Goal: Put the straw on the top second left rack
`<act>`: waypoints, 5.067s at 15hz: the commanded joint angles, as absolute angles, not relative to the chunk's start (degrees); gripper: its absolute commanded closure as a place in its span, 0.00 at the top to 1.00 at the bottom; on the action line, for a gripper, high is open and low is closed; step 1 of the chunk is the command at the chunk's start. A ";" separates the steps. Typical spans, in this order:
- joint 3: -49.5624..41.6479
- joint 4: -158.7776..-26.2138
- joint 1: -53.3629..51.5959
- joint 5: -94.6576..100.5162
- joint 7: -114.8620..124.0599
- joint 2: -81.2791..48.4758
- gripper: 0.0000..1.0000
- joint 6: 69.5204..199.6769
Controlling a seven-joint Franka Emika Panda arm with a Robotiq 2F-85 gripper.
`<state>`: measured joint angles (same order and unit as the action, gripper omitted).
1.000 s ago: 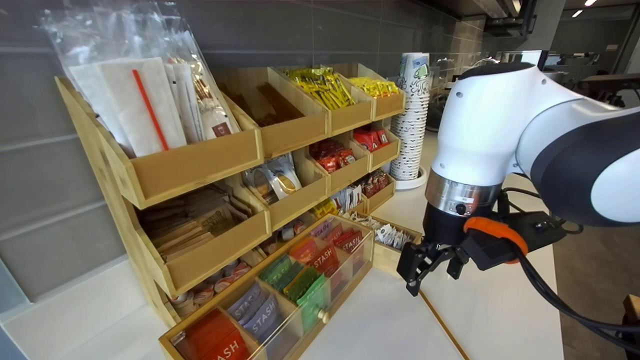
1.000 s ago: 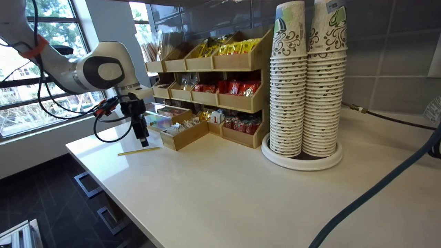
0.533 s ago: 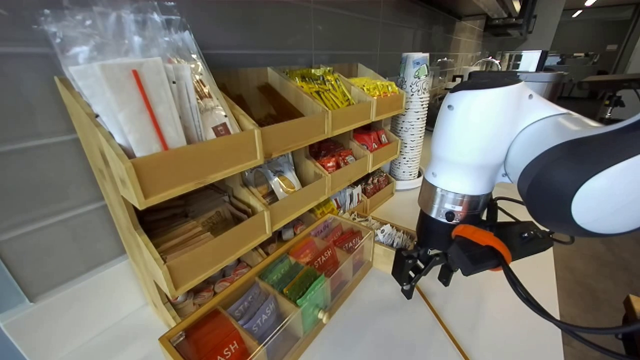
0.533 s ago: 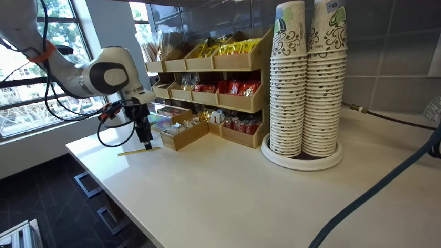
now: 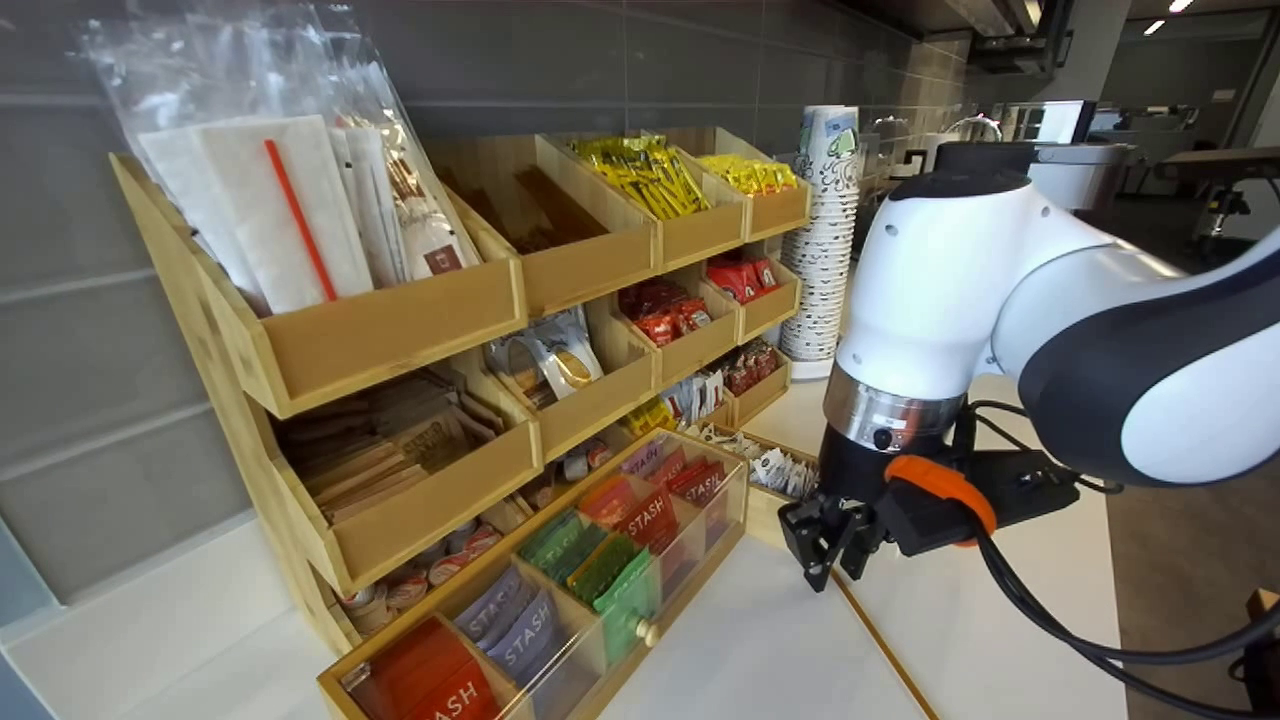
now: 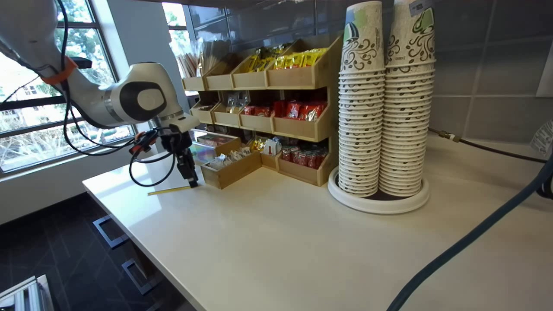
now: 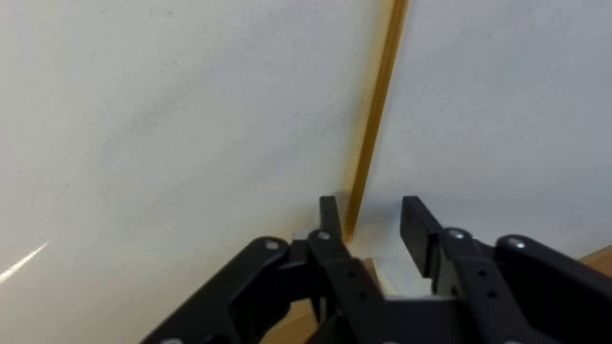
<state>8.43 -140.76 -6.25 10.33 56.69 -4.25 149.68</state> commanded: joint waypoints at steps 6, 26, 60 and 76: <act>5.79 -138.92 -8.66 15.32 61.45 -6.73 0.02 150.81; 8.16 -150.71 -7.56 8.93 51.88 23.53 0.01 147.42; 29.15 -142.22 15.59 -0.41 61.39 24.31 0.04 191.36; 60.64 -131.12 52.29 -5.74 63.66 22.70 0.01 199.76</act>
<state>53.27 -133.84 45.15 -3.44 62.72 23.52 197.48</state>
